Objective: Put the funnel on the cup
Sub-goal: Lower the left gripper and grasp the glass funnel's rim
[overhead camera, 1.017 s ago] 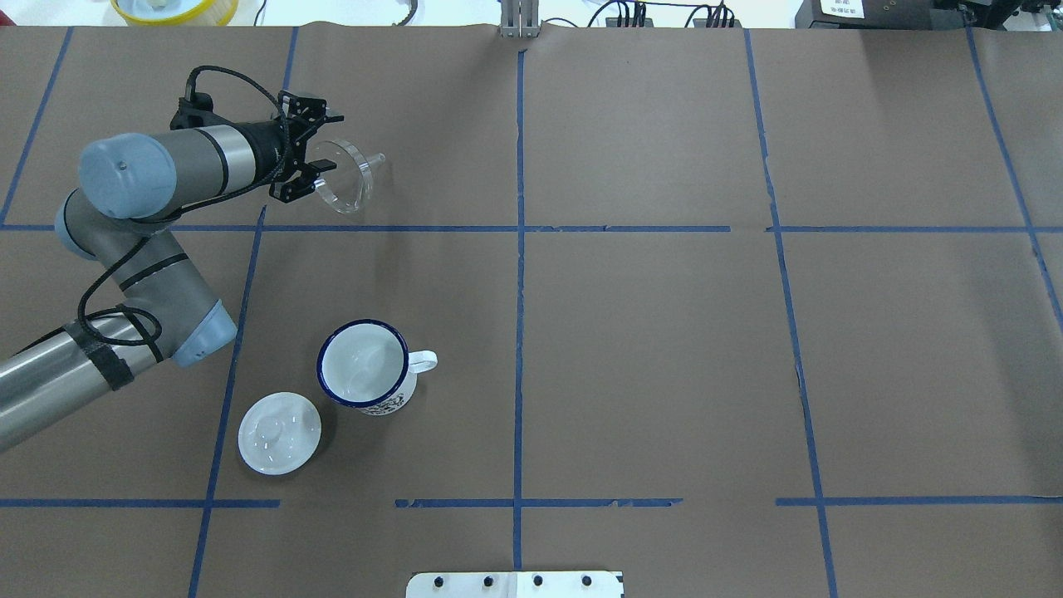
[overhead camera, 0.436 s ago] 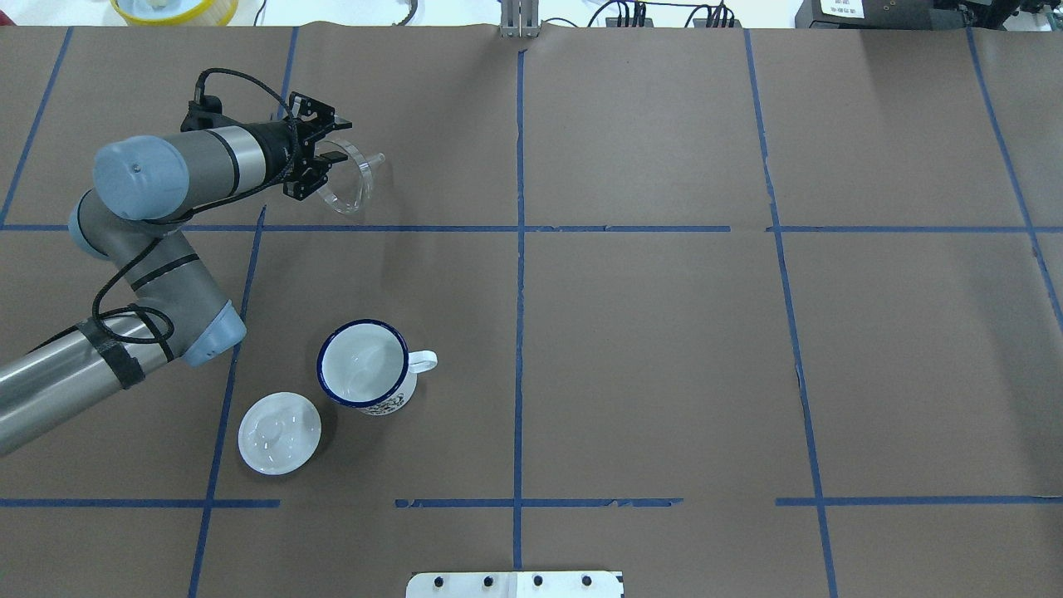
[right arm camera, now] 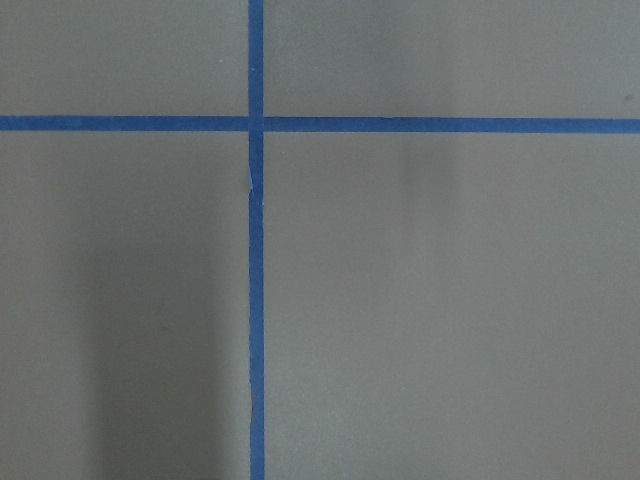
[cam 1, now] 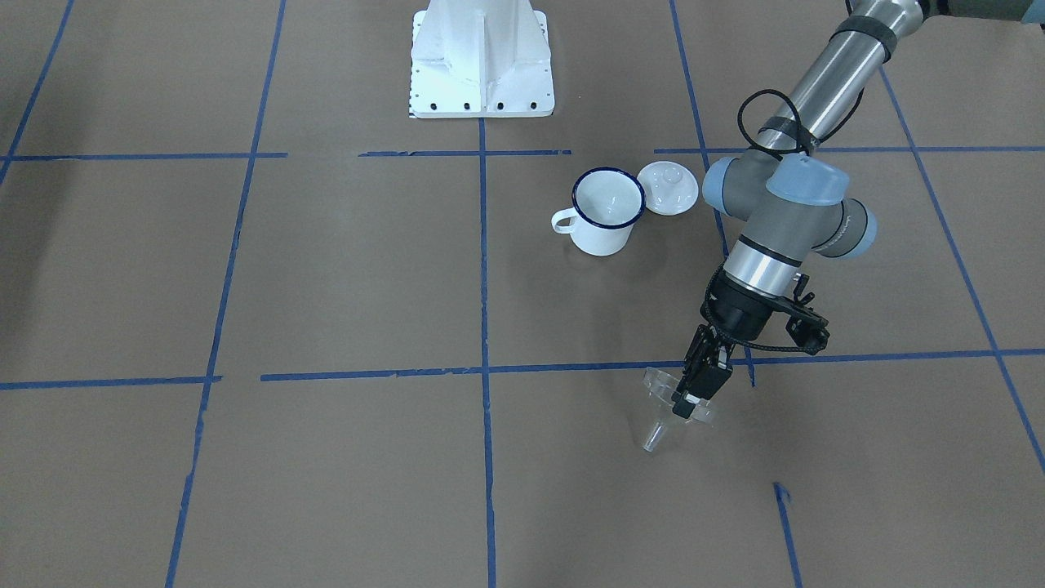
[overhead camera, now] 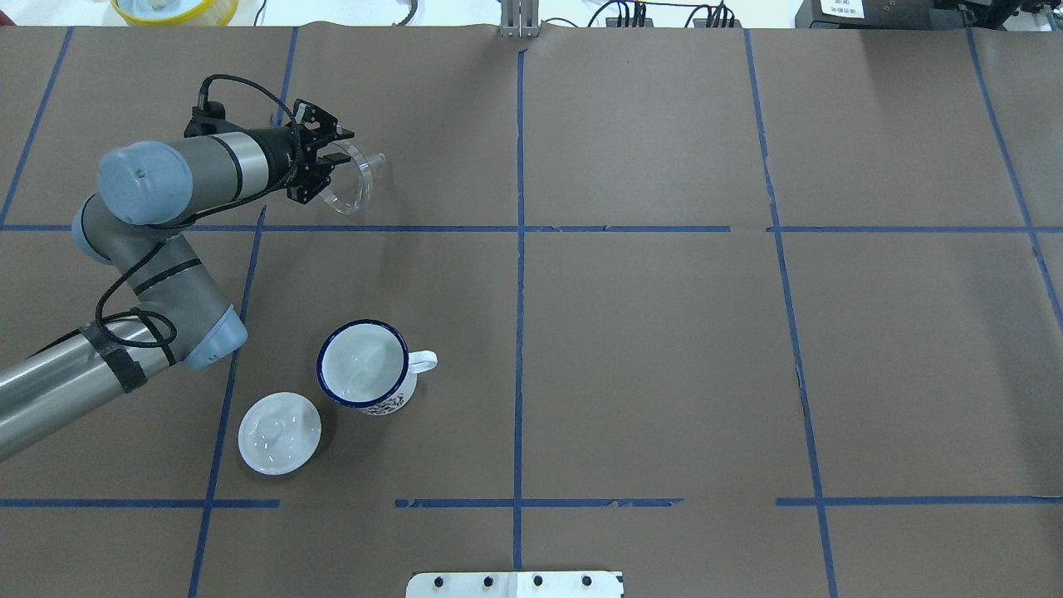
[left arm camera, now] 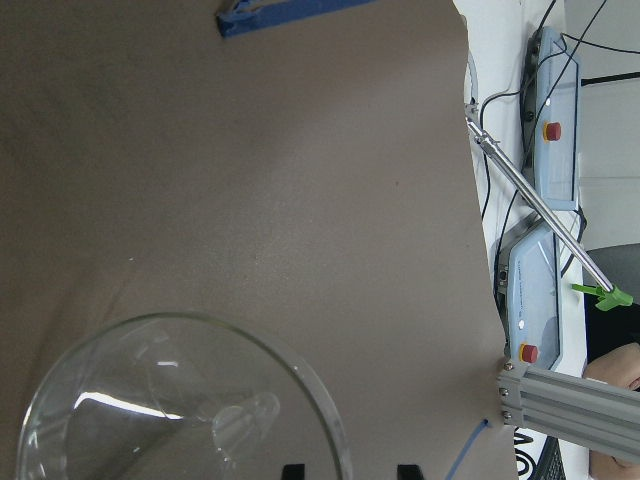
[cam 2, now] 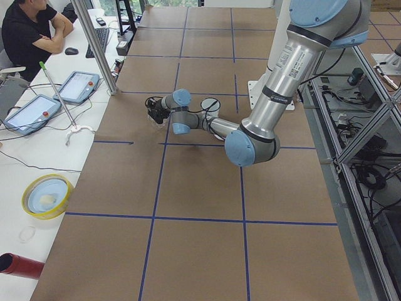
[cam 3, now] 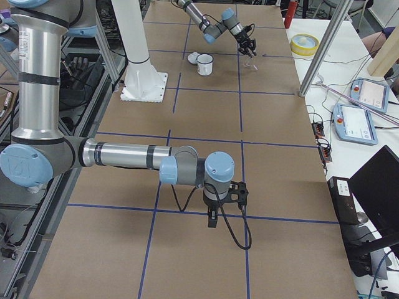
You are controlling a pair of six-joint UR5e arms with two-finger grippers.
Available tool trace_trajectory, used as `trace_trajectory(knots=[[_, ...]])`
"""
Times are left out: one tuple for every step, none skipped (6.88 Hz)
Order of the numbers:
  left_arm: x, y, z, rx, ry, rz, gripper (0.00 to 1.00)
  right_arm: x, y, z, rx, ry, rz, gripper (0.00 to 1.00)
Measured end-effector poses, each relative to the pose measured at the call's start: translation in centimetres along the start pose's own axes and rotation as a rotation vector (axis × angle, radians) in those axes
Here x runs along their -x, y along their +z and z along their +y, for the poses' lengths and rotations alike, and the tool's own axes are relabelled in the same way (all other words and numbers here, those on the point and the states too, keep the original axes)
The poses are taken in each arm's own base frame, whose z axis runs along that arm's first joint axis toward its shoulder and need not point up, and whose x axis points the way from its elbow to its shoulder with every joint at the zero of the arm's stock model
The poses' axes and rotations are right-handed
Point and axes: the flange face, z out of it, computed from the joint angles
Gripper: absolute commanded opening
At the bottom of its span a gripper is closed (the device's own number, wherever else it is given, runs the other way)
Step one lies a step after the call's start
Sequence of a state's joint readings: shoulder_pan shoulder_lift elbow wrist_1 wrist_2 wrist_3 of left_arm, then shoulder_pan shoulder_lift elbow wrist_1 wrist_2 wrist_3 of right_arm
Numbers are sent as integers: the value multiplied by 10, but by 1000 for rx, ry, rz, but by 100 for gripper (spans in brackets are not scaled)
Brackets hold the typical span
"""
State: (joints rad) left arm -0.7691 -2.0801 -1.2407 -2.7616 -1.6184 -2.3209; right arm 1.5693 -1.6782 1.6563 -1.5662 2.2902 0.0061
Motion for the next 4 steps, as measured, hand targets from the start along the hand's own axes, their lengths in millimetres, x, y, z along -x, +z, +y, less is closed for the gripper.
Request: trace_trajectory(knots=[[1, 0, 1, 1, 0, 0, 0, 0, 0, 0, 0, 0, 0, 100], [0, 0, 2, 4, 0, 2, 0, 0, 0, 0, 0, 0, 0, 100], [-2, -2, 5, 10, 3, 5, 0, 0, 0, 0, 0, 0, 0, 100], [-11, -10, 12, 26, 9, 23, 0, 0, 0, 0, 0, 0, 0, 100]])
